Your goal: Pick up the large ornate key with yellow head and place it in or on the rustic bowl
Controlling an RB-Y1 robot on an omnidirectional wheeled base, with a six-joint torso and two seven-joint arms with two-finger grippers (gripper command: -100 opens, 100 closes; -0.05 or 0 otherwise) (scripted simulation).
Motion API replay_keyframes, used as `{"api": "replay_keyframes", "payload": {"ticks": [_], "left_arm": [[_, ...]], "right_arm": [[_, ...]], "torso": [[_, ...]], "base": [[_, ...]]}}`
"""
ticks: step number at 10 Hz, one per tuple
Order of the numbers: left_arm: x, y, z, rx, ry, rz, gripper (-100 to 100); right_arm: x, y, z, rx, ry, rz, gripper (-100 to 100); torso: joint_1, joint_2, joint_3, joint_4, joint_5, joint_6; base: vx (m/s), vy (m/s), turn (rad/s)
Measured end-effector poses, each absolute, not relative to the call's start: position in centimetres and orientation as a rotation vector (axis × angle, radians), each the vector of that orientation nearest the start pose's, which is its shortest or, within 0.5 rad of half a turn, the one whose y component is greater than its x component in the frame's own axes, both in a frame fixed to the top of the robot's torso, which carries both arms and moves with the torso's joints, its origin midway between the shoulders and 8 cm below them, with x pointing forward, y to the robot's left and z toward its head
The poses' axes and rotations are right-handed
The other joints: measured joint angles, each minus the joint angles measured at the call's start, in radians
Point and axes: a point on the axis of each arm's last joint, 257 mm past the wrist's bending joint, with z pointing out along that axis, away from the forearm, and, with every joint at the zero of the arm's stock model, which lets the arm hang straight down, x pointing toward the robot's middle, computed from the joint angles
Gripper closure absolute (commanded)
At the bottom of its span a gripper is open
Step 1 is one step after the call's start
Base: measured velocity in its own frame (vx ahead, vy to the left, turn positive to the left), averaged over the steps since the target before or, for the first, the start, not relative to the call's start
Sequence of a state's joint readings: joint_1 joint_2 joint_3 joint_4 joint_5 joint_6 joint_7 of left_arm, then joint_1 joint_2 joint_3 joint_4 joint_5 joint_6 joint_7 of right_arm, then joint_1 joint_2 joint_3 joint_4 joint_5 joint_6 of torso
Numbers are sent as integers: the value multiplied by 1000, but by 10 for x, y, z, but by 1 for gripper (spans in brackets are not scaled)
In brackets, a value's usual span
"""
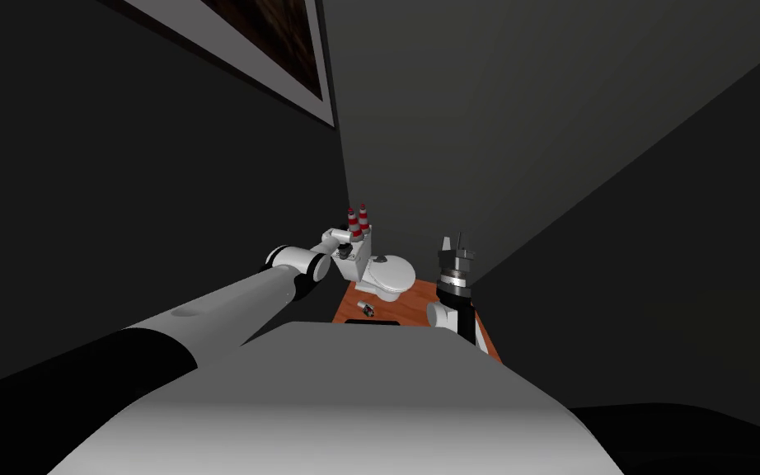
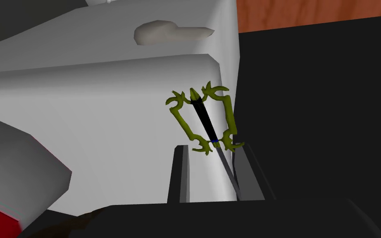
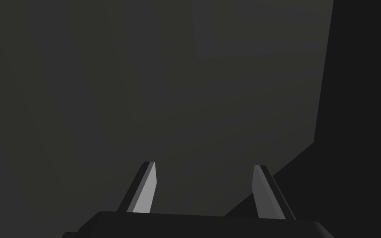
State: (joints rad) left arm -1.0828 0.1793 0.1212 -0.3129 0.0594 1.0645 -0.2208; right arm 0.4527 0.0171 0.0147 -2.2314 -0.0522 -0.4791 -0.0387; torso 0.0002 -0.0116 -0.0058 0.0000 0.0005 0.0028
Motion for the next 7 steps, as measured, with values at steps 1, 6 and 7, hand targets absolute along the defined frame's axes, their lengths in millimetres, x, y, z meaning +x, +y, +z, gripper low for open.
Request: {"api": "replay_keyframes", "payload": {"ticks": [1,6,7], "left_arm": [[582,215,-348,-1645,2304,-191,100],[588,211,-339,-1627,2308,-200,0],[588,211,-339,-1627,2308,-200,100]], "right_arm": [[360,-279,14,742,571,1396,0],[360,-279,14,742,571,1397,0],[360,-279,14,742,571,1397,0]], "torso": [[-1,0,0,1,0,-1],[0,-1,0,0,0,0],[0,-1,0,0,0,0]], "base": [[19,-30,111],[4,-4,-11],[-120,-4,-11]]}}
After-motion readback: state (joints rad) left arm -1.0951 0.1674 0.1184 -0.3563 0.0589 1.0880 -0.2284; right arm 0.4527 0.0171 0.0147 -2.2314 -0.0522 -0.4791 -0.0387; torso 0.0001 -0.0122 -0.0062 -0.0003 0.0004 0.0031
